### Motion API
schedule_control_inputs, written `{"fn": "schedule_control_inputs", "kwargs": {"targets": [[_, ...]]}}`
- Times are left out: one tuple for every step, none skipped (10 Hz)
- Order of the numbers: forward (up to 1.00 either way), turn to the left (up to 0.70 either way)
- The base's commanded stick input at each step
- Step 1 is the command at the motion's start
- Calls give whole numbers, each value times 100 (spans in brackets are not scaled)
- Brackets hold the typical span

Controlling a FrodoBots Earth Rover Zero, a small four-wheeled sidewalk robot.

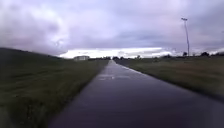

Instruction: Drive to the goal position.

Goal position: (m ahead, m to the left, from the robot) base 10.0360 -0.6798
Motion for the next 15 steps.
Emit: {"fn": "schedule_control_inputs", "kwargs": {"targets": [[70,0],[70,0],[70,0],[70,0],[70,0],[70,0],[70,0],[70,0],[70,0],[70,0],[70,0],[70,0],[70,0],[70,0],[70,0]]}}
